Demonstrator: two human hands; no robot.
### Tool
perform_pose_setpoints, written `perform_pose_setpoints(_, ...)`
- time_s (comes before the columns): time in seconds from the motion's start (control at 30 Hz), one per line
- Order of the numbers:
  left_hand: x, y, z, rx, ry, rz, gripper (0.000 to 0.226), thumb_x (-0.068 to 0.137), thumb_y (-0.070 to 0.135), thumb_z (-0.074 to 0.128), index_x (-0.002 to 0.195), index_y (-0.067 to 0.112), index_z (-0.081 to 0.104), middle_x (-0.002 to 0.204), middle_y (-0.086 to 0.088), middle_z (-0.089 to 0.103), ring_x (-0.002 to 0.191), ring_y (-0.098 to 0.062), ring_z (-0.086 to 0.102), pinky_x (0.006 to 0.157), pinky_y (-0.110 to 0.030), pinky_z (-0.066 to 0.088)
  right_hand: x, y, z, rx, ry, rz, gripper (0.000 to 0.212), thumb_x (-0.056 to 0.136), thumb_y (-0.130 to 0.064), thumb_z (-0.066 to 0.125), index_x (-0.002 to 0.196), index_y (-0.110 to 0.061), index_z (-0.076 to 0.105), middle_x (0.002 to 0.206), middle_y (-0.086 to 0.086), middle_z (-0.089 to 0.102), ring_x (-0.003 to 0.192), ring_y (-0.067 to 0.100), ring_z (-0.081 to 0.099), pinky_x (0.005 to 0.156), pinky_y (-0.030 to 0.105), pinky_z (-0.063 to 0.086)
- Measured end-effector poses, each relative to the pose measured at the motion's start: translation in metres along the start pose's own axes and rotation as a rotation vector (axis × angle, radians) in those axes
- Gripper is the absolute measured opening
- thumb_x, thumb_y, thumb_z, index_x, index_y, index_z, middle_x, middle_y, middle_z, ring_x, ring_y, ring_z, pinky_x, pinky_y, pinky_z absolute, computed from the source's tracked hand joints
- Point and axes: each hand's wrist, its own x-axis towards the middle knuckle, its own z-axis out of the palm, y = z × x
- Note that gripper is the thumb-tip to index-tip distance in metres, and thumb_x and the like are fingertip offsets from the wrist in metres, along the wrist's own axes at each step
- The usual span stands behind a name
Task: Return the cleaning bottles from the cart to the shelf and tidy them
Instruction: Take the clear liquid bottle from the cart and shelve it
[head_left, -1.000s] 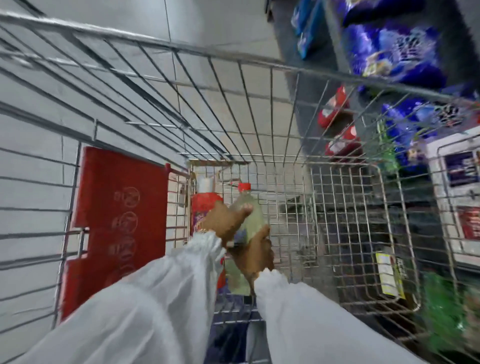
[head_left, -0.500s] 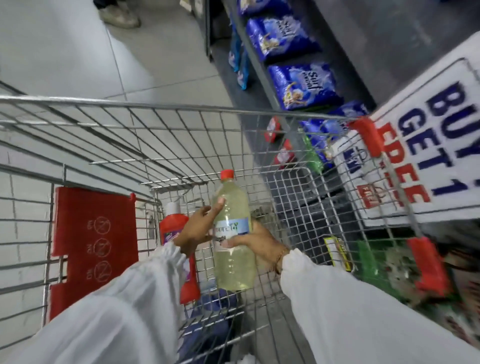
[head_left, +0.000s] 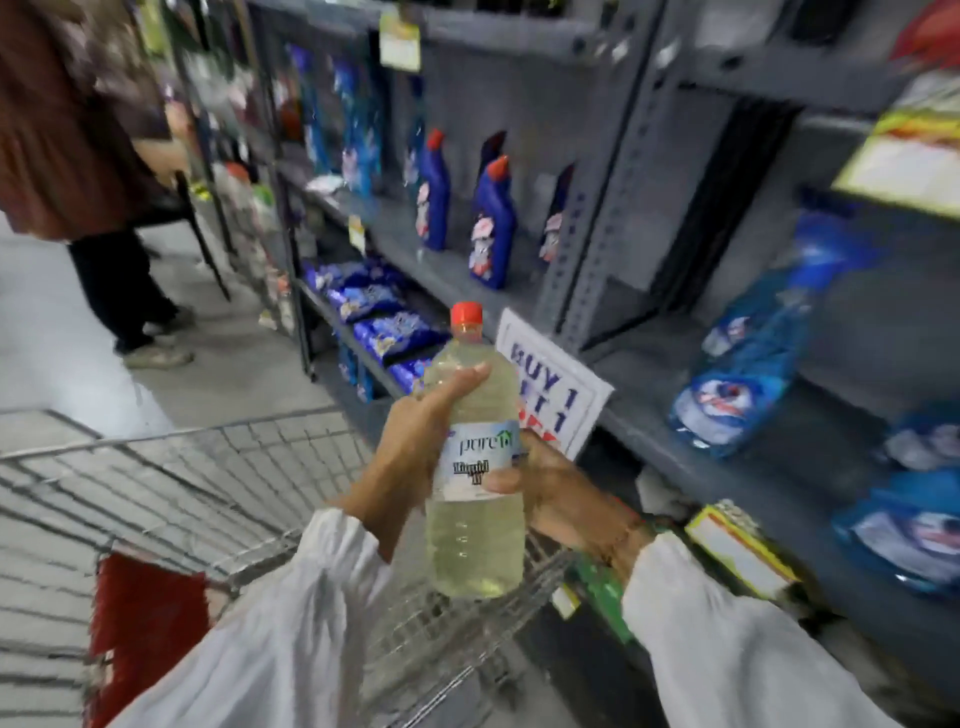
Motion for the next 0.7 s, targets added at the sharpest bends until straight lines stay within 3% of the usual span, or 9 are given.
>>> perform_pose_setpoints(0.1,-0.045,0.030,0.067,0.008,-0.070,0.118,0.064,0.054,0.035,0.078,0.104,-0.003,0.067,0.098,-0.025,0.067,0.084,-0.034,0.065,0.074,-0.040,0.057,-0.066,-0.045,-0.001,-0.096,0.102,-0.151,0.067,0.054,-0.002,0.082,0.114,-0.019,0.059,0.110,0.010,0.070,0.096,0.024,0.067,0.083,0.039,0.057)
perform_pose_setpoints(0.2,-0.086,0.055,0.127,0.079,-0.168,0.241,0.052,0.063,0.034,0.079,0.100,-0.002,0.070,0.096,-0.024,0.070,0.084,-0.035,0.066,0.083,-0.048,0.054,-0.129,-0.089,0.001,-0.183,0.247,-0.290,0.057,0.049,-0.002,0.080,0.100,-0.019,0.061,0.088,-0.001,0.077,0.081,0.013,0.072,0.070,0.028,0.057)
perform_pose_setpoints(0.27,-0.110,0.070,0.165,0.127,-0.239,0.331,0.042,0.064,0.037,0.080,0.091,0.006,0.073,0.093,-0.019,0.072,0.086,-0.036,0.067,0.086,-0.050,0.053,-0.169,-0.117,0.001,-0.228,0.356,-0.378,0.052,0.051,0.001,0.080,0.097,-0.017,0.062,0.082,-0.002,0.077,0.076,0.013,0.072,0.067,0.027,0.057)
perform_pose_setpoints(0.4,-0.150,0.097,0.228,0.314,-0.393,0.454,0.055,0.061,0.055,0.075,0.099,0.016,0.073,0.098,-0.011,0.076,0.092,-0.029,0.072,0.088,-0.046,0.056,-0.240,-0.163,0.002,-0.308,0.483,-0.521,0.048,0.054,0.008,0.078,0.094,-0.015,0.066,0.080,0.000,0.077,0.075,0.016,0.073,0.064,0.027,0.057)
perform_pose_setpoints(0.5,-0.172,0.109,0.266,0.413,-0.451,0.579,0.058,0.061,0.065,0.070,0.100,0.022,0.070,0.094,-0.002,0.077,0.085,-0.020,0.074,0.075,-0.040,0.058,-0.284,-0.187,0.002,-0.351,0.583,-0.608,0.049,0.051,0.003,0.079,0.096,-0.012,0.068,0.085,0.004,0.077,0.079,0.020,0.073,0.069,0.031,0.057)
perform_pose_setpoints(0.6,-0.191,0.114,0.302,0.379,-0.540,0.648,0.049,0.065,0.052,0.070,0.101,0.018,0.070,0.093,-0.003,0.077,0.081,-0.018,0.074,0.062,-0.027,0.055,-0.320,-0.204,-0.002,-0.369,0.657,-0.665,0.050,0.049,0.000,0.081,0.097,-0.011,0.069,0.087,0.006,0.077,0.081,0.023,0.073,0.070,0.033,0.057)
perform_pose_setpoints(0.7,-0.200,0.118,0.336,0.346,-0.579,0.675,0.033,0.073,0.042,0.072,0.096,0.018,0.071,0.093,-0.002,0.077,0.082,-0.019,0.074,0.071,-0.031,0.058,-0.348,-0.217,-0.007,-0.362,0.726,-0.721,0.048,0.046,-0.001,0.081,0.091,-0.013,0.069,0.081,0.003,0.078,0.075,0.018,0.073,0.063,0.028,0.057)
